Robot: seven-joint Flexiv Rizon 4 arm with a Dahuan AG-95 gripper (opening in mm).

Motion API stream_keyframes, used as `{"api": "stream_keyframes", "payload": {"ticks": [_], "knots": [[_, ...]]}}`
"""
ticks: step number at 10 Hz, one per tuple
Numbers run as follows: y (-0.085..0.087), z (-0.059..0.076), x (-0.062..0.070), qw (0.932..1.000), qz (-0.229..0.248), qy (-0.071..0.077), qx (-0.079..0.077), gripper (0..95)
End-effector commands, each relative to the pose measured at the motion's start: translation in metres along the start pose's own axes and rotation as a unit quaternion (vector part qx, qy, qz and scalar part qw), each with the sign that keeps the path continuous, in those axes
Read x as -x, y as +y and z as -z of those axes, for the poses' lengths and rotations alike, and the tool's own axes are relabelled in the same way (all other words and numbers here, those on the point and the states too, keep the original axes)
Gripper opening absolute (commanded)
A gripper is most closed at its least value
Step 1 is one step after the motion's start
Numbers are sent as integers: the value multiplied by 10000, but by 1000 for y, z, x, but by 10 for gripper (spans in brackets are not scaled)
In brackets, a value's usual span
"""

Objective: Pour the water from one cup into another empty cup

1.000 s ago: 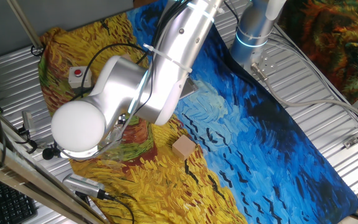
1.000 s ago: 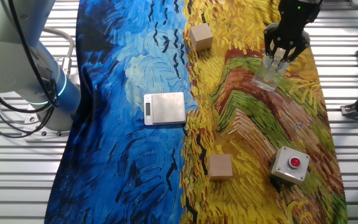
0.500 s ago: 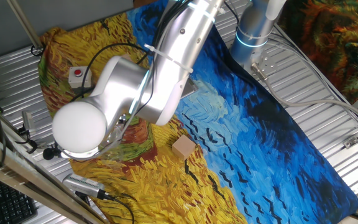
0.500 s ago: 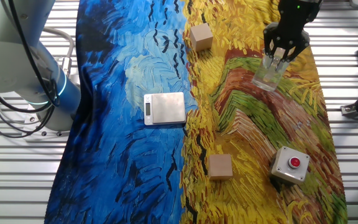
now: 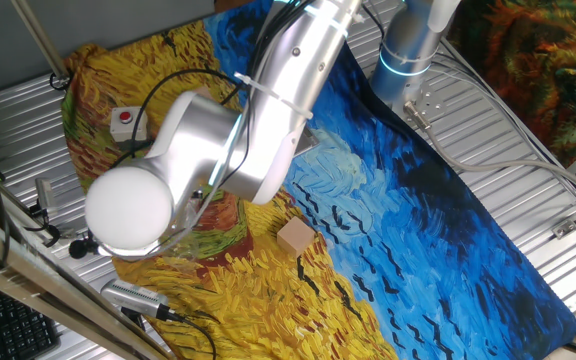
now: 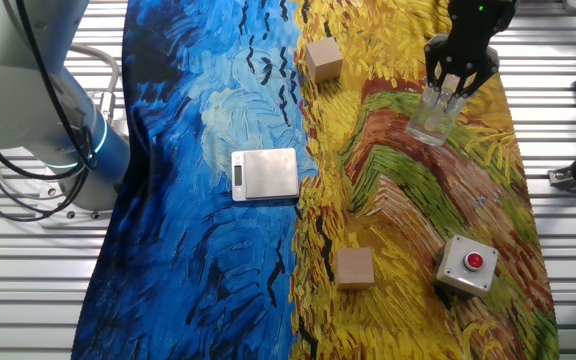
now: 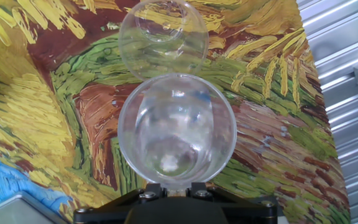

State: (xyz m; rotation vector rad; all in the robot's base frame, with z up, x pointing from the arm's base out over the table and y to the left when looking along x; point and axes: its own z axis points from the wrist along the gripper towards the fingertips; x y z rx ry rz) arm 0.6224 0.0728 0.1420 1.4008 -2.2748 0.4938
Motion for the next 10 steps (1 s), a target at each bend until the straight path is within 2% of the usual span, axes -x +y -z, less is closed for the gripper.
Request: {"api": "stream_keyframes", "payload": {"ticks": [1,5,10], "knots": [[-1,2,0,10000,17,19,-12,0],[-1,3,1,10000,24,59,-23,0],[-1,3,1,9998,48,179,-76,0]]}}
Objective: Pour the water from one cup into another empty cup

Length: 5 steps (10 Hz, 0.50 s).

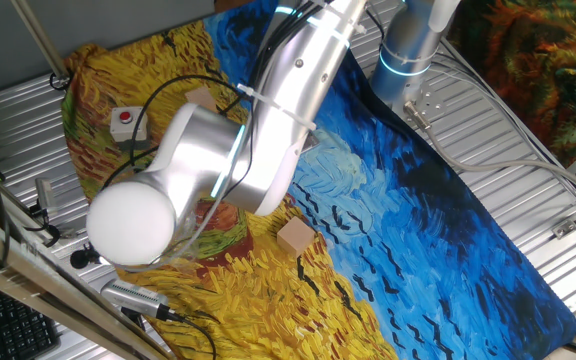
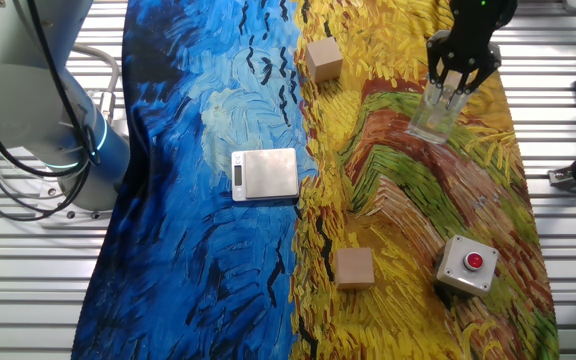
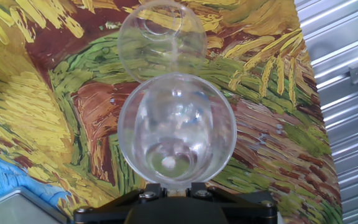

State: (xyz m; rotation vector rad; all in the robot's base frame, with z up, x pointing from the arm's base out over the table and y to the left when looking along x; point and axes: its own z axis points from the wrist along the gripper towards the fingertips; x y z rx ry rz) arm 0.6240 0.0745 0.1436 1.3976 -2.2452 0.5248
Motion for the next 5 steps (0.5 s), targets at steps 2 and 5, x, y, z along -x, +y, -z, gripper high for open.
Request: {"api": "stream_keyframes", "payload": {"ticks": [2,5], "knots": [[0,0,0,10000,22,68,-32,0],[0,0,0,9999,41,115,-59,0]]}}
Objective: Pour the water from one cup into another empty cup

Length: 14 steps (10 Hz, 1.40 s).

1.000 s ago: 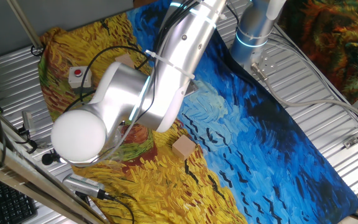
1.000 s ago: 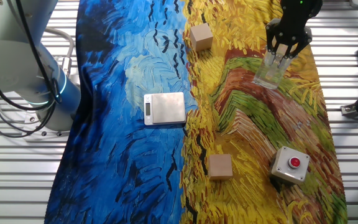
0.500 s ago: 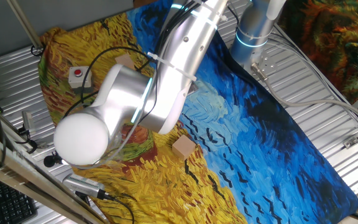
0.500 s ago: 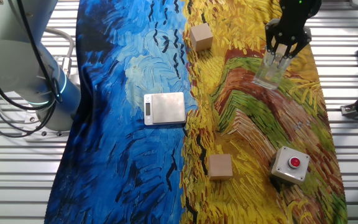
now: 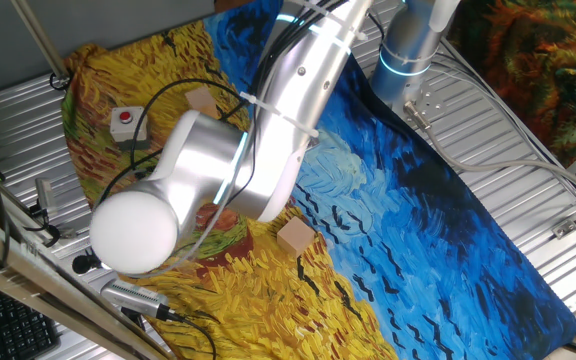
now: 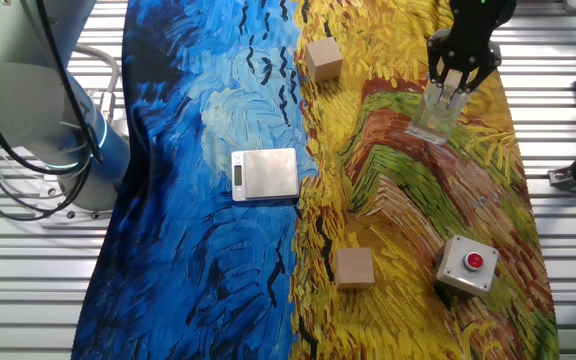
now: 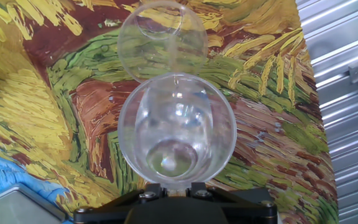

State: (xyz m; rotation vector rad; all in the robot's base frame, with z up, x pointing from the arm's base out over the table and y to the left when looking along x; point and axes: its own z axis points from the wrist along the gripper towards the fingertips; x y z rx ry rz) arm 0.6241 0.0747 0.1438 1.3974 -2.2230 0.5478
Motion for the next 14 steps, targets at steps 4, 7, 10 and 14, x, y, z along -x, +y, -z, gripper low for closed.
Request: {"api": "stream_keyframes", "payload": {"ticks": [4,7,10,14], "knots": [[0,0,0,9999,47,83,-58,0],[0,0,0,9999,61,99,-66,0],[0,1,0,9999,64,66,-74,0],[1,1,-2,9995,-85,-290,-56,0]]}}
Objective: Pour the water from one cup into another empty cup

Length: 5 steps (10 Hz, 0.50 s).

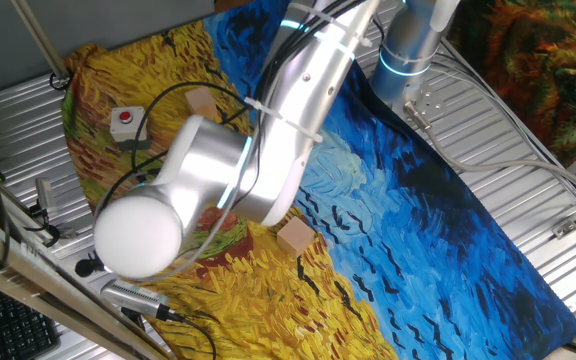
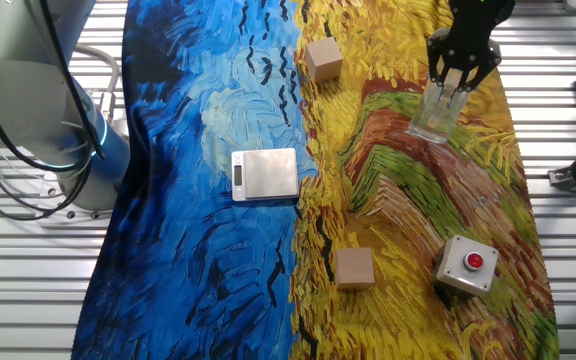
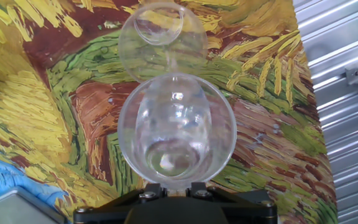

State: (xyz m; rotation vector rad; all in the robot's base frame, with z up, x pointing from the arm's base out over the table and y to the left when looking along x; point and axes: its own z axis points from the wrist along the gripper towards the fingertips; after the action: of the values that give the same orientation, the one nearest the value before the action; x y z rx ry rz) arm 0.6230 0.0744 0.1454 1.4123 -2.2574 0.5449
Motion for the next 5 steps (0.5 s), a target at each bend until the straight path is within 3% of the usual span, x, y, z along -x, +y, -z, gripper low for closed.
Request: {"api": "stream_keyframes", "payload": {"ticks": [1,3,5], "knots": [[0,0,-1,9997,-63,-237,-8,0],[0,0,-1,9991,-92,-400,-39,0],[0,0,-1,9967,-245,-767,48,0]]}}
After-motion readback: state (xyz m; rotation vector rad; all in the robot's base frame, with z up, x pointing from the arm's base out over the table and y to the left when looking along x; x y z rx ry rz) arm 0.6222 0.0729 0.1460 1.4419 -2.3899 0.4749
